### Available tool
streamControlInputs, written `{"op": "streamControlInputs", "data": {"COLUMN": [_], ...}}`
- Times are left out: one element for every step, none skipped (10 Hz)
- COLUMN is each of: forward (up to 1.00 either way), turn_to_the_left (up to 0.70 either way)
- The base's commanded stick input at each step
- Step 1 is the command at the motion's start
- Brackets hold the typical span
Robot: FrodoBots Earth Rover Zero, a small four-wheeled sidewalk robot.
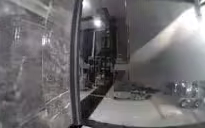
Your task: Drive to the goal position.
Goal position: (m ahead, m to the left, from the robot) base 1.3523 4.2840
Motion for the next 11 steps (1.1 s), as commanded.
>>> {"op": "streamControlInputs", "data": {"forward": [-0.01,-0.13,-0.45,-0.45,-0.45,-0.31,-0.01,0.0,0.0,0.0,0.0], "turn_to_the_left": [-0.01,-0.01,0.0,0.0,0.0,0.0,0.0,0.0,0.0,0.0,0.0]}}
